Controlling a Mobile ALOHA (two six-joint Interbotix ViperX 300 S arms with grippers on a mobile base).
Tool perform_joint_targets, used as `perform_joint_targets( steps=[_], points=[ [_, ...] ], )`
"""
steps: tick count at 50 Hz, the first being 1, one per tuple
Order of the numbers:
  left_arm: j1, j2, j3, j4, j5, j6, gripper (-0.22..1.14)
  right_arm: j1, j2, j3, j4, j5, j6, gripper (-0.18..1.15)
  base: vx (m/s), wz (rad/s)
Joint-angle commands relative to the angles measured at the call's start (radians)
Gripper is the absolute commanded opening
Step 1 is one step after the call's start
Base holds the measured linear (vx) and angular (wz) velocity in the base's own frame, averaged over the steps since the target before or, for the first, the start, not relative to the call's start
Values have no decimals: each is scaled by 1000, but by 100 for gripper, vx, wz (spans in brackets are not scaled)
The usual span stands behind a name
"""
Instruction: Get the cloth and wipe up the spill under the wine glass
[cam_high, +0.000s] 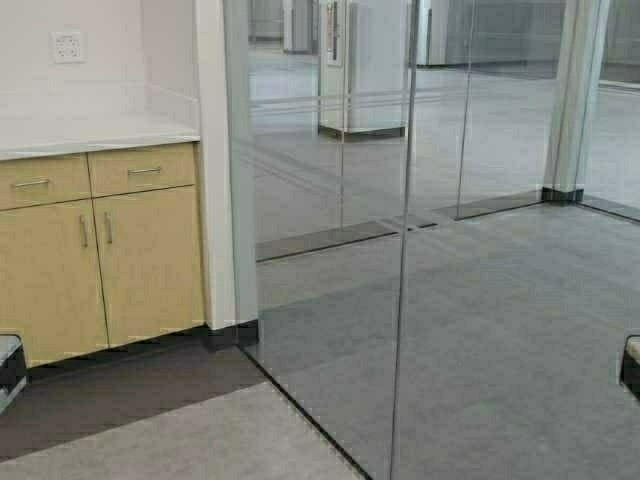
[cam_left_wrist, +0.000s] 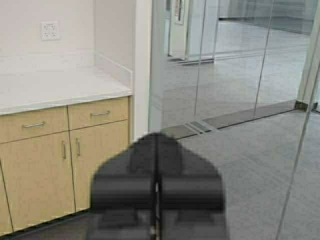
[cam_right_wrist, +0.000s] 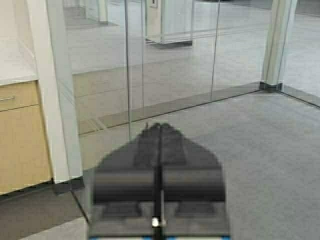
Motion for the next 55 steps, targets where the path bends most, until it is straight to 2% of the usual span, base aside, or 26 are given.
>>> perform_joint_targets(
  steps=[1,30,55],
  points=[
    [2,9,-6,5,-9,3,2,3,5,-26,-2,-9,3,6,10,-3],
    [2,-5,20,2,-9,-11,2,3,-8,-29,-5,-14,37,6,16,7],
    [0,-78,64,-6,8,-23,2,3,-9,-21,-9,-17,58,6,24,34]
  ],
)
